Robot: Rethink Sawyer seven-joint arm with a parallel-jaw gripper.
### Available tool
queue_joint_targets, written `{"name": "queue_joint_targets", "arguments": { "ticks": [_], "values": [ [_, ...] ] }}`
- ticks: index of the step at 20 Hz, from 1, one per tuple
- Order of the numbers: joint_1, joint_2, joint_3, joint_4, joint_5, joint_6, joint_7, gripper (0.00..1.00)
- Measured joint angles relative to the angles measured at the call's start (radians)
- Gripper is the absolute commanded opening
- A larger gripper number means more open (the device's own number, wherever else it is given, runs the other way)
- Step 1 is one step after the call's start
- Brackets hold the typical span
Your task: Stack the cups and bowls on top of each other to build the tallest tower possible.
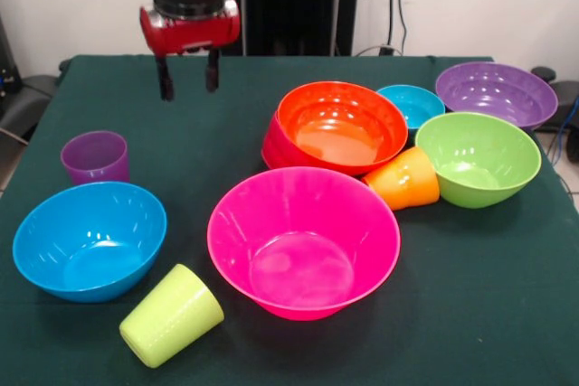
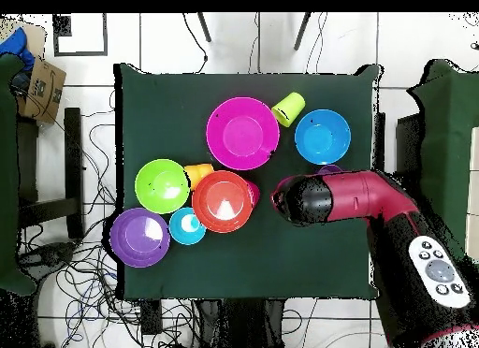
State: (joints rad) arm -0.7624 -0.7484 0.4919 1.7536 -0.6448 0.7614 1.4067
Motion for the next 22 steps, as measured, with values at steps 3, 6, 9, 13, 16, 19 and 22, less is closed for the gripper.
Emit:
{"name": "queue_joint_targets", "arguments": {
  "ticks": [3, 6, 9, 13, 16, 19, 22],
  "values": [
    [0.005, -0.069, -0.007, 0.015, 0.038, 0.033, 0.000, 1.00],
    [0.009, -0.096, -0.009, 0.019, 0.055, 0.055, 0.000, 1.00],
    [0.024, -0.149, -0.013, 0.029, 0.099, 0.089, 0.000, 1.00],
    [0.048, -0.184, -0.020, 0.032, 0.137, 0.107, 0.000, 1.00],
    [0.071, -0.197, -0.028, 0.032, 0.159, 0.121, 0.000, 1.00],
    [0.103, -0.205, -0.041, 0.032, 0.181, 0.129, 0.001, 1.00],
    [0.124, -0.204, -0.050, 0.032, 0.193, 0.129, 0.007, 1.00]
  ]
}}
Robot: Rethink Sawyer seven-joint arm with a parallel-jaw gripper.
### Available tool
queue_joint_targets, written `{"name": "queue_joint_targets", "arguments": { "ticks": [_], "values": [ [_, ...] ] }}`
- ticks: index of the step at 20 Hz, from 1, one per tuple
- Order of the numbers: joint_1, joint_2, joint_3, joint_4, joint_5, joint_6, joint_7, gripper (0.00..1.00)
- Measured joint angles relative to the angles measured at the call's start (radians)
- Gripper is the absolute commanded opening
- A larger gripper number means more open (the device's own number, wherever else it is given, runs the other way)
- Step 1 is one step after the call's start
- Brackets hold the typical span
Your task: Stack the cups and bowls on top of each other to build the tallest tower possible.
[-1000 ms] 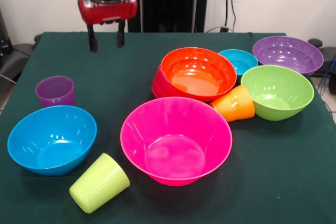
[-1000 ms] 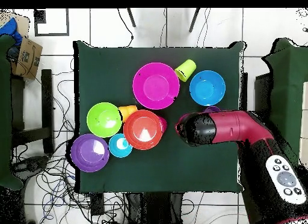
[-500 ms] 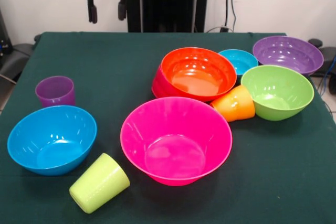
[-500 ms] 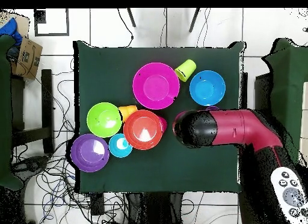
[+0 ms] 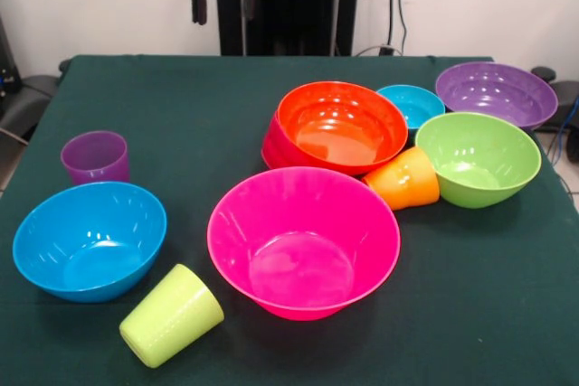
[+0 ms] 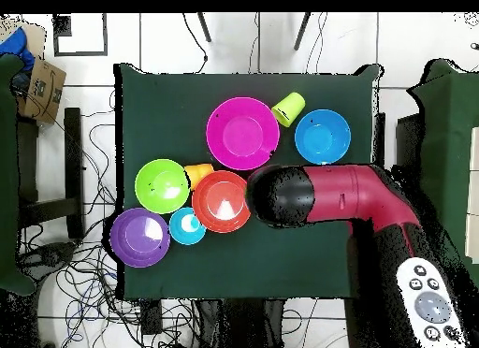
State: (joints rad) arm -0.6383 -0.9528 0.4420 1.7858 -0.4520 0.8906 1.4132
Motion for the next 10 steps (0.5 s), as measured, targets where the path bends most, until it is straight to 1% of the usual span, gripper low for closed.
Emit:
{"name": "queue_joint_targets", "arguments": {
  "ticks": [4, 10],
  "values": [
    [0.026, 0.010, -0.011, -0.001, 0.001, 0.000, 0.004, 1.00],
    [0.054, 0.058, -0.019, -0.028, 0.001, 0.005, 0.004, 1.00]
  ]
}}
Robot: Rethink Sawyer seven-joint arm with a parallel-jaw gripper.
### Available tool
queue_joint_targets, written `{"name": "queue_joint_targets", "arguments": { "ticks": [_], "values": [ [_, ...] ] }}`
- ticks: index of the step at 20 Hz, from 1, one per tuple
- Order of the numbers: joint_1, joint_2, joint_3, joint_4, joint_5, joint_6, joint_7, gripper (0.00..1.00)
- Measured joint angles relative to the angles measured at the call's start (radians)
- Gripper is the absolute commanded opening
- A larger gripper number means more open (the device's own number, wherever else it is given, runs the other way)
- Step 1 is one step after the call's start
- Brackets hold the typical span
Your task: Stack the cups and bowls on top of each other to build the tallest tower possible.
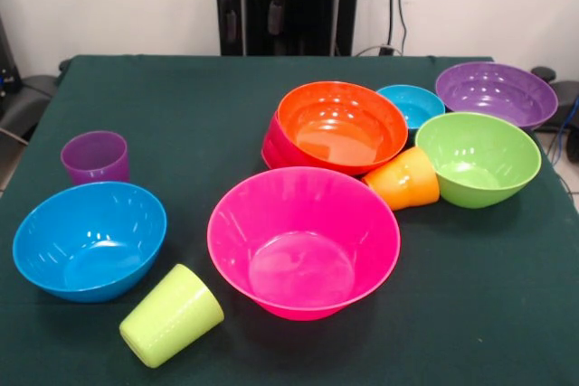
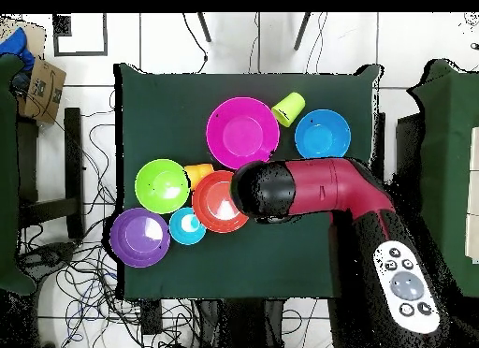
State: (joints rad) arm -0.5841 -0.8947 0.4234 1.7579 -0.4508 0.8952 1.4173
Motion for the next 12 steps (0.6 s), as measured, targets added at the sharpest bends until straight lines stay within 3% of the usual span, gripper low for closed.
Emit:
{"name": "queue_joint_targets", "arguments": {
  "ticks": [12],
  "values": [
    [0.048, 0.082, -0.038, -0.069, 0.052, 0.004, 0.025, 1.00]
  ]
}}
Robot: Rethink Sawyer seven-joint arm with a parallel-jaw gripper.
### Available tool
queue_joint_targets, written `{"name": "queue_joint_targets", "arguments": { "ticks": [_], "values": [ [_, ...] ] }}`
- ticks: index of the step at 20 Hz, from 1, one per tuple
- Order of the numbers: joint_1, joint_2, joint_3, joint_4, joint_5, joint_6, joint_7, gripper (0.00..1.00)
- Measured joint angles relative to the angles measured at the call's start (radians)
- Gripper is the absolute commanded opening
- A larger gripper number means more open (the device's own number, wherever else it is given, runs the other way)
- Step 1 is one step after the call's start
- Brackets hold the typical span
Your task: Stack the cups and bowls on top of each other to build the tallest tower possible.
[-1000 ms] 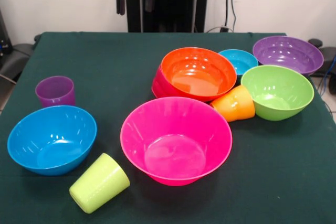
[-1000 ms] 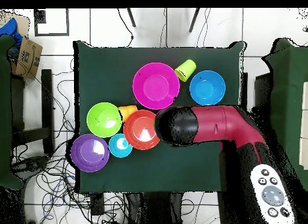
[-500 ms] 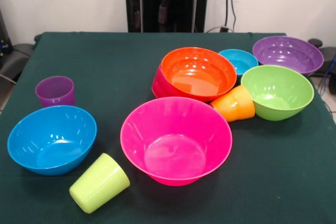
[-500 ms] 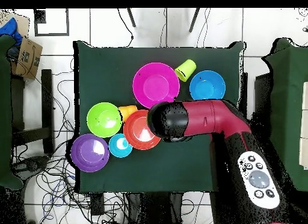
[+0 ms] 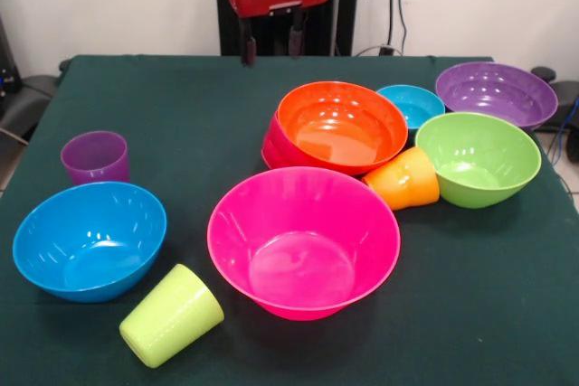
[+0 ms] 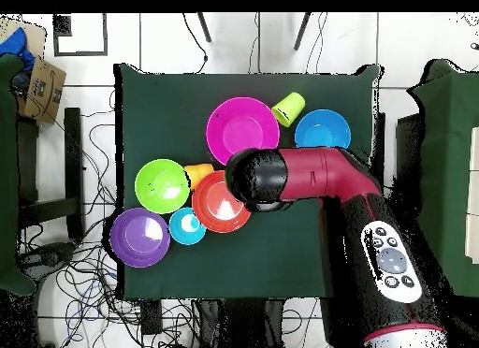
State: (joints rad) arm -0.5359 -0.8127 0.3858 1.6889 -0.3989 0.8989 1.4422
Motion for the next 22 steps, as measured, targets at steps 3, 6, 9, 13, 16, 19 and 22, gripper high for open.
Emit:
{"name": "queue_joint_targets", "arguments": {
  "ticks": [3, 6, 9, 13, 16, 19, 22],
  "values": [
    [0.003, 0.015, -0.007, -0.014, 0.014, 0.000, 0.006, 1.00],
    [0.007, 0.031, -0.014, -0.034, 0.028, 0.000, 0.014, 1.00],
    [0.015, 0.053, -0.015, -0.068, 0.029, 0.007, 0.016, 1.00],
    [0.031, 0.087, -0.012, -0.119, 0.027, 0.040, 0.016, 1.00],
    [0.035, 0.094, -0.007, -0.130, 0.027, 0.050, 0.016, 1.00],
    [0.035, 0.094, -0.003, -0.132, 0.027, 0.059, 0.016, 1.00],
    [0.036, 0.095, -0.002, -0.136, 0.027, 0.082, 0.016, 1.00]
  ]
}}
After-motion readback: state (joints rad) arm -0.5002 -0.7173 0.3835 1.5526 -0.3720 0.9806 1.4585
